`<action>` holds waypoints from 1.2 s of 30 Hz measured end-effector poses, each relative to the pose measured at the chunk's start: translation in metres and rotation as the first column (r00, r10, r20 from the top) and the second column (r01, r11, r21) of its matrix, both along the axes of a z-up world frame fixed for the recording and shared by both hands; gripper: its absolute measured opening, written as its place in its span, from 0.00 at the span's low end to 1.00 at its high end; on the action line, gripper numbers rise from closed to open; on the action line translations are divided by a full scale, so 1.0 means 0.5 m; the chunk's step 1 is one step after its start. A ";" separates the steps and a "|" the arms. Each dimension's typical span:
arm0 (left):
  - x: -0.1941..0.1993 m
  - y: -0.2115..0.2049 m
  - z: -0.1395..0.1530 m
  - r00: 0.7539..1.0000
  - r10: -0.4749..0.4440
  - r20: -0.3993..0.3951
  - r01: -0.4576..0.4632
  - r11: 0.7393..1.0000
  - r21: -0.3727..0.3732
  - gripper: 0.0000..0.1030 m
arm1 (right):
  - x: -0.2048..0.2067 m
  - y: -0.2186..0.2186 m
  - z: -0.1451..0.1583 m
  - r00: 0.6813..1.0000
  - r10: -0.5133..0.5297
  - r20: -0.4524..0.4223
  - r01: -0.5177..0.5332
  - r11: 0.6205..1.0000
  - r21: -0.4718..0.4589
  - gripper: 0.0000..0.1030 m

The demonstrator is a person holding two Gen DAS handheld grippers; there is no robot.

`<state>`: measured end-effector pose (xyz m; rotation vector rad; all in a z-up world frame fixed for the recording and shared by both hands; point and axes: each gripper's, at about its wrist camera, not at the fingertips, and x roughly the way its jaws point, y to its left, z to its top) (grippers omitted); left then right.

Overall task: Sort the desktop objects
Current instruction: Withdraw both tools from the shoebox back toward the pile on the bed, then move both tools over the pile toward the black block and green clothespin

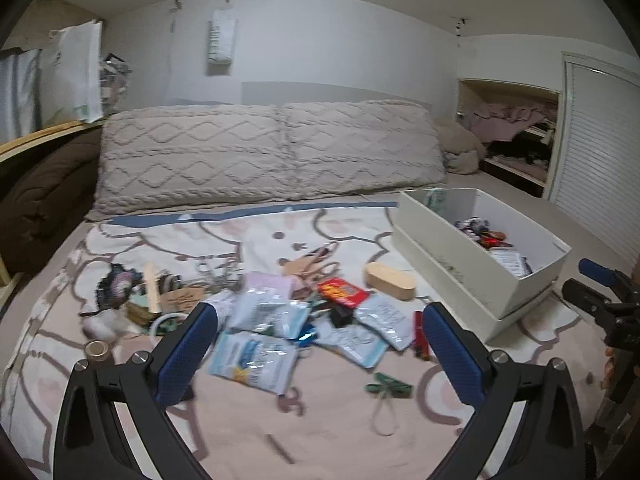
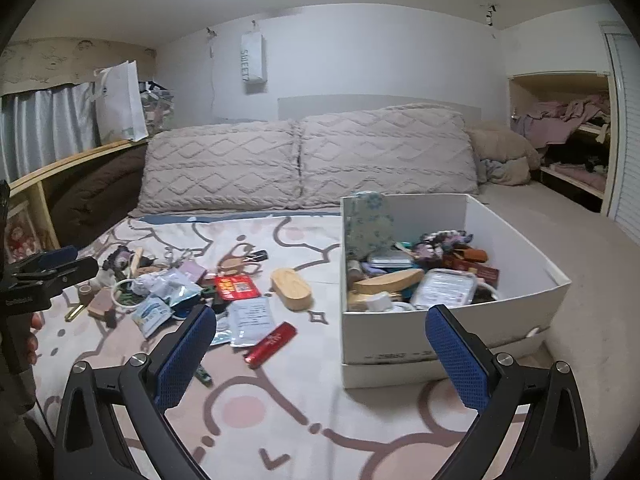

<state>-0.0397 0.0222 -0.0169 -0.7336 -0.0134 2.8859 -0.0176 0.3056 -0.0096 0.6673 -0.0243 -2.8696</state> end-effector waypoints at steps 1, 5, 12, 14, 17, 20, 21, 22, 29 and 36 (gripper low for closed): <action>0.002 -0.009 -0.004 1.000 0.011 -0.002 -0.011 1.000 -0.004 1.00 | 0.001 -0.006 -0.003 1.000 0.002 -0.003 -0.002 1.000 0.000 1.00; 0.010 -0.040 -0.016 0.999 0.037 -0.009 -0.037 0.999 -0.008 1.00 | -0.001 -0.031 -0.014 1.000 0.014 -0.006 -0.014 1.000 -0.001 1.00; 0.025 -0.097 -0.029 0.994 0.105 -0.018 -0.105 0.994 -0.024 1.00 | -0.004 -0.072 -0.029 0.999 0.041 0.009 -0.041 0.999 -0.022 1.00; 0.030 -0.113 -0.033 0.992 0.127 -0.015 -0.127 0.991 -0.028 1.00 | -0.006 -0.086 -0.033 0.998 0.053 0.014 -0.053 0.998 -0.023 1.00; 0.035 -0.141 -0.043 0.987 0.162 0.003 -0.162 0.987 -0.023 1.00 | -0.014 -0.107 -0.040 0.997 0.070 0.028 -0.069 0.997 -0.017 1.00; 0.031 -0.173 -0.055 0.977 0.210 0.037 -0.210 0.978 -0.013 1.00 | -0.027 -0.128 -0.044 0.995 0.094 0.043 -0.094 0.996 -0.008 1.00; 0.030 -0.185 -0.059 0.973 0.227 0.045 -0.227 0.974 -0.008 1.00 | -0.033 -0.136 -0.046 0.994 0.101 0.048 -0.101 0.995 -0.003 1.00; 0.029 -0.195 -0.063 0.970 0.238 0.050 -0.238 0.971 -0.002 1.00 | -0.037 -0.143 -0.048 0.993 0.106 0.052 -0.107 0.994 0.003 1.00; 0.020 -0.243 -0.092 0.965 0.249 0.076 -0.252 0.967 0.027 1.00 | -0.070 -0.195 -0.078 0.983 0.152 0.102 -0.156 0.987 0.034 1.00; -0.011 -0.250 -0.143 0.955 0.253 0.157 -0.256 0.967 0.001 1.00 | -0.093 -0.246 -0.121 0.962 0.208 0.179 -0.221 0.974 0.056 1.00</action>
